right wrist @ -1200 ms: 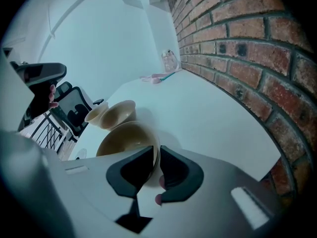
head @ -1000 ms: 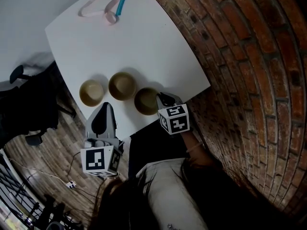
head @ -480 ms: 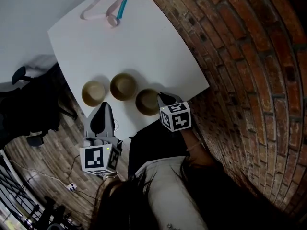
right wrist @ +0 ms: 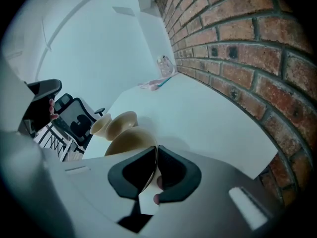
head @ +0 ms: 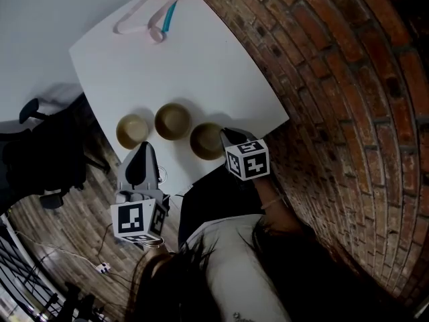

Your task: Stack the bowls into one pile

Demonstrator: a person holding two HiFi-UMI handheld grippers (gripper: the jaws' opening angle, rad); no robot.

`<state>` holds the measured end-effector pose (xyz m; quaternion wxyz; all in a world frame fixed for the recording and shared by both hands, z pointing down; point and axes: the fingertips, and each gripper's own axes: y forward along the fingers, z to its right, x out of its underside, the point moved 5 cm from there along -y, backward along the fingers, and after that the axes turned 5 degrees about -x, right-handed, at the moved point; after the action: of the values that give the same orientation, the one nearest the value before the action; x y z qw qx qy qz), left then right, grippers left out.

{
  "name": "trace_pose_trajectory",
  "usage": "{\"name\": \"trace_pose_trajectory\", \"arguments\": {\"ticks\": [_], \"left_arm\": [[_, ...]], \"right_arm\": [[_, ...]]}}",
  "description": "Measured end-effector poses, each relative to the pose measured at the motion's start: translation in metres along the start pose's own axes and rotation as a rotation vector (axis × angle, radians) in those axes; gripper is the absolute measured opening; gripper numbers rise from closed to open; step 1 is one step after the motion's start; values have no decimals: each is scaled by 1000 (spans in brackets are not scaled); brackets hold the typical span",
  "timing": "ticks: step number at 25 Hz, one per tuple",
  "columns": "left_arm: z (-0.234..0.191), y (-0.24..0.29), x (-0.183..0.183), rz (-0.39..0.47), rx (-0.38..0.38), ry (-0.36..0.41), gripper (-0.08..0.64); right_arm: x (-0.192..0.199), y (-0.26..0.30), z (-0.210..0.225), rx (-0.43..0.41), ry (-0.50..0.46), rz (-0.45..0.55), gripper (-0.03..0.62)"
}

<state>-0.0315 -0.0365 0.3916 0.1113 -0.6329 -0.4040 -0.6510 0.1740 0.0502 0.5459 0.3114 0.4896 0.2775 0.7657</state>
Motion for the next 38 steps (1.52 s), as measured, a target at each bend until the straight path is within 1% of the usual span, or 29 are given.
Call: {"name": "trace_pose_trajectory", "arguments": {"ticks": [5, 13, 28, 38], "left_arm": [[3, -7, -5, 22, 8, 8, -2], [-4, -23, -12, 60, -15, 3, -2], [-6, -42, -21, 120, -46, -6, -2], [-16, -54, -20, 143, -91, -24, -2]], "right_arm": [[-7, -8, -4, -8, 1, 29, 21], [-19, -16, -13, -16, -13, 55, 21], [-32, -21, -31, -64, -52, 74, 21], [-43, -15, -44, -98, -77, 68, 21]]}}
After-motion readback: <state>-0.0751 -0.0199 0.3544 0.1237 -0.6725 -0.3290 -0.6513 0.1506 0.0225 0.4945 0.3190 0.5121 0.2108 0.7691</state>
